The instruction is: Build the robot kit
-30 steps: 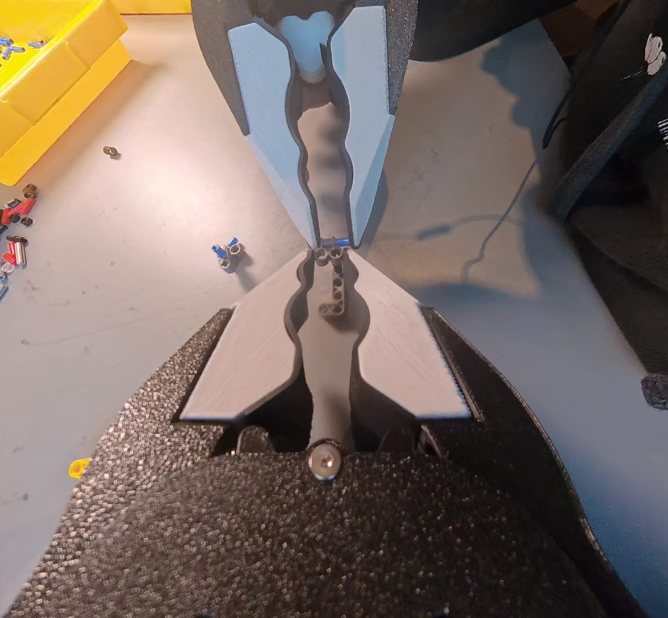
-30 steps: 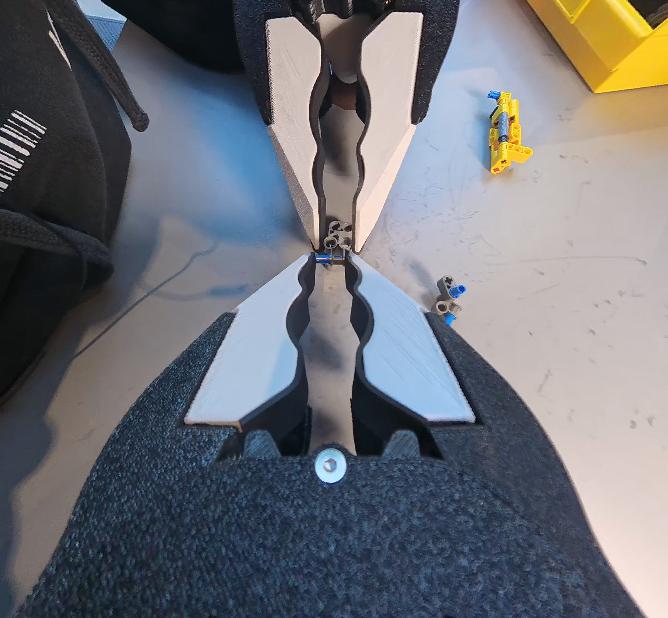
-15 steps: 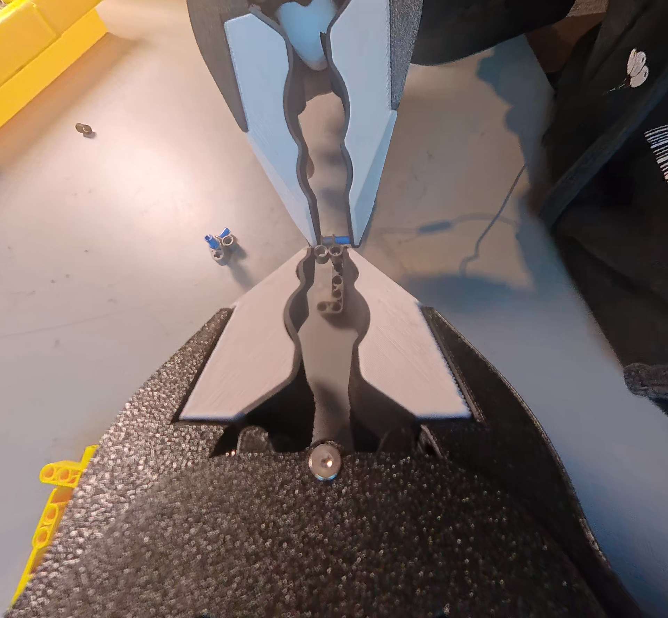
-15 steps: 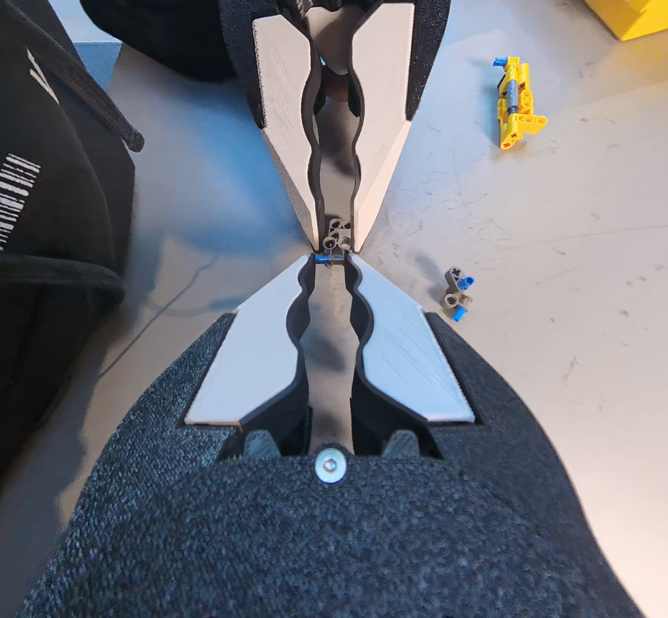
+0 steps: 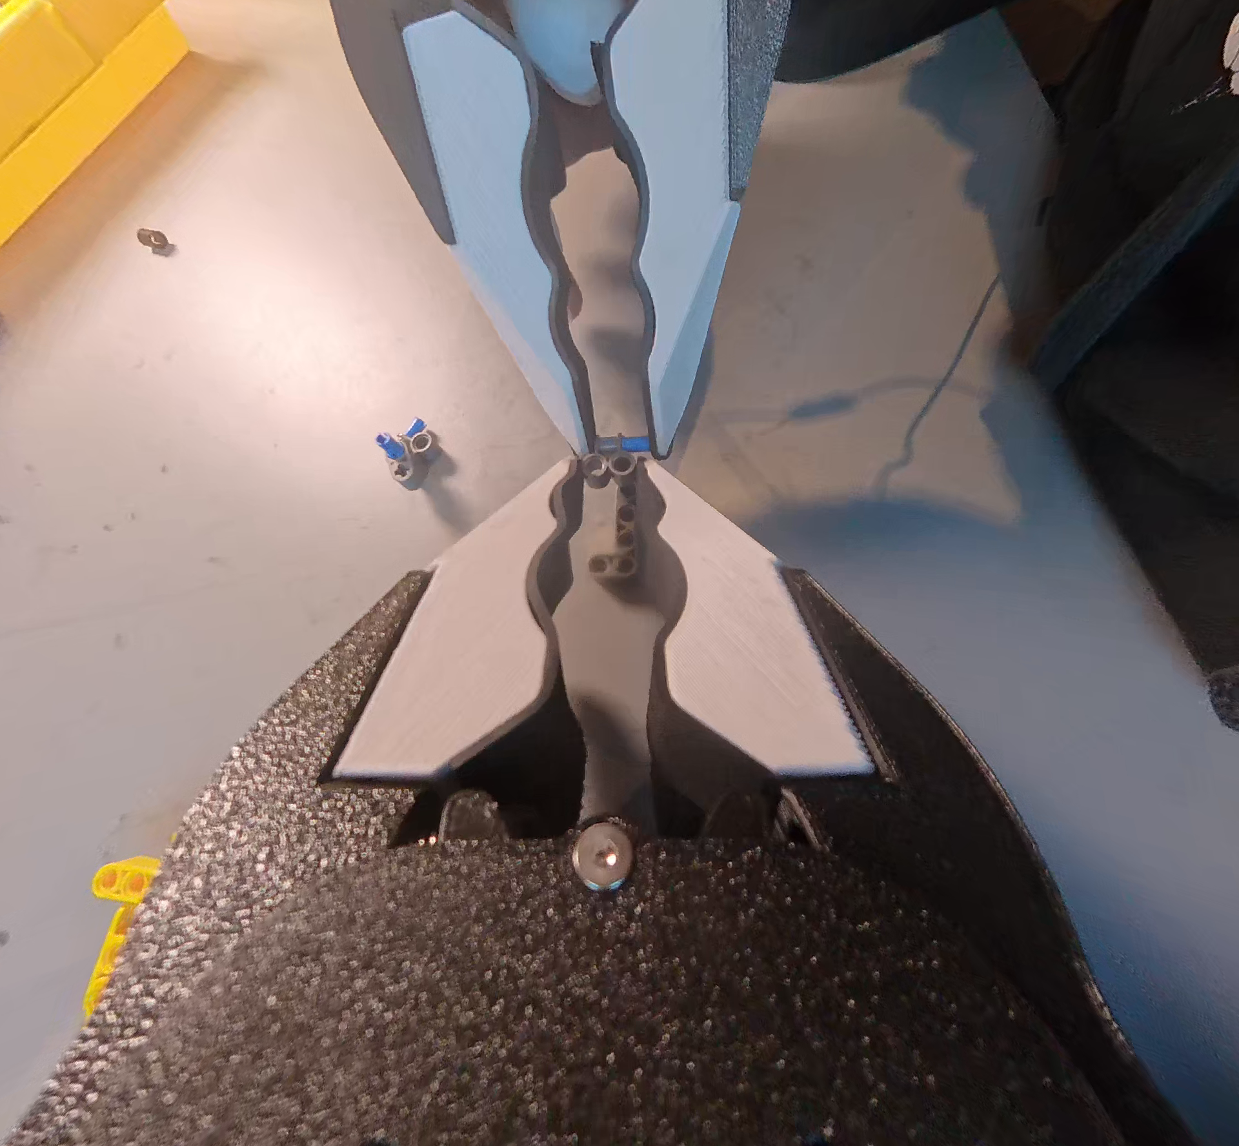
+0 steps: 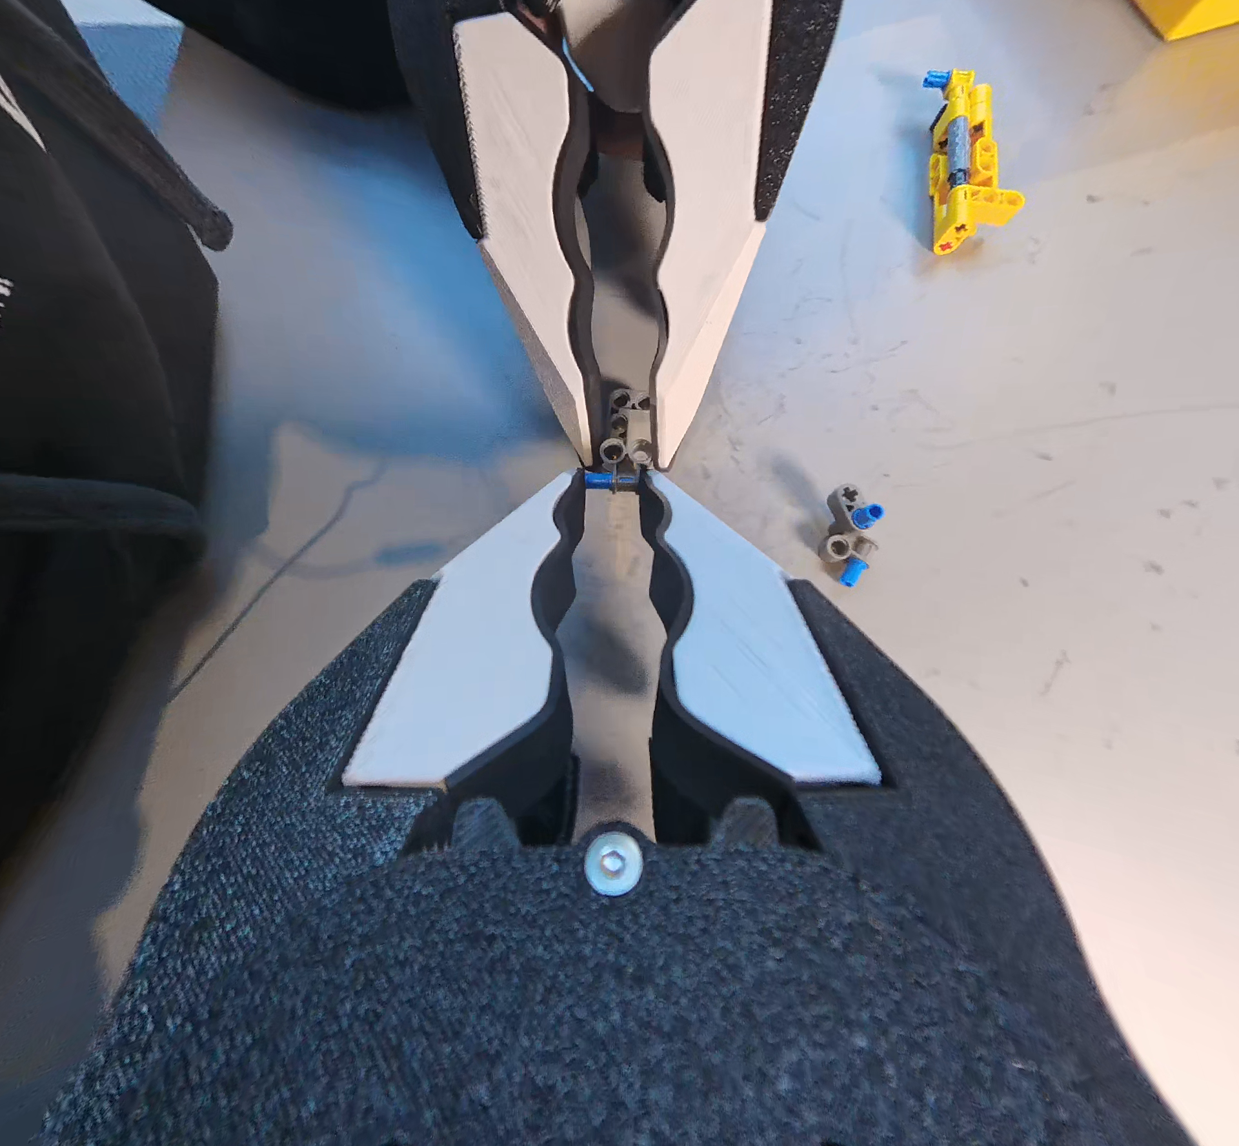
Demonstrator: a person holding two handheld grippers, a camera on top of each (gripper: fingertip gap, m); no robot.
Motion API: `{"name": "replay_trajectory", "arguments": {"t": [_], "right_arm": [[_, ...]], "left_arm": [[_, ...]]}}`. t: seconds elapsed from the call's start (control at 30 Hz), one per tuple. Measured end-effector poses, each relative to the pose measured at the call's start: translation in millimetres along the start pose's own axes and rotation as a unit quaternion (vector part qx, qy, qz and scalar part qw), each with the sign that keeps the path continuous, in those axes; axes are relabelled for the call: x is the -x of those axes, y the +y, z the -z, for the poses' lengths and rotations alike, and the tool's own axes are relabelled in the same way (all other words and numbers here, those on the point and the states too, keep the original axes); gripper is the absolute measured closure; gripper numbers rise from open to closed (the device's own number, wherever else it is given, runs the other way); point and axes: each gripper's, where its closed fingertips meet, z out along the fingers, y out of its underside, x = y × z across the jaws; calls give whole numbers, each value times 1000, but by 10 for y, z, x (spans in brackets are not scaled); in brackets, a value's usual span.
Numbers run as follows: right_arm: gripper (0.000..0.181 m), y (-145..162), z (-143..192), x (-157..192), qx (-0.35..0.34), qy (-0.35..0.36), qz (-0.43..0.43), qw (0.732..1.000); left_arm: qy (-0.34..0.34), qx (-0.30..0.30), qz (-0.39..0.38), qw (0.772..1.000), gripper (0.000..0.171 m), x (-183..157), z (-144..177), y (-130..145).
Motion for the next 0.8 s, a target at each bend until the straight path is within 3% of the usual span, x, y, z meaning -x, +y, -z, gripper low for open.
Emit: {"name": "replay_trajectory", "arguments": {"t": [0.33, 0.5, 0.6, 0.63, 0.8], "right_arm": [[166, -9, -24, 12, 40, -3, -23, 999], [166, -19, -28, 7, 44, 3, -26, 999], [166, -14, -21, 21, 37, -4, -20, 999], [165, -7, -14, 8, 37, 1, -19, 999], [165, -10, -15, 10, 32, -10, -28, 999]], "left_arm": [[23, 3, 11, 1000, 157, -12, 13, 28], [1, 3, -8, 1000, 157, -1, 23, 23], [-16, 58, 1, 998, 129, 46, 47, 180], [-14, 70, 9, 997, 128, 41, 69, 219], [-7, 71, 16, 997, 155, -4, 87, 260]]}}
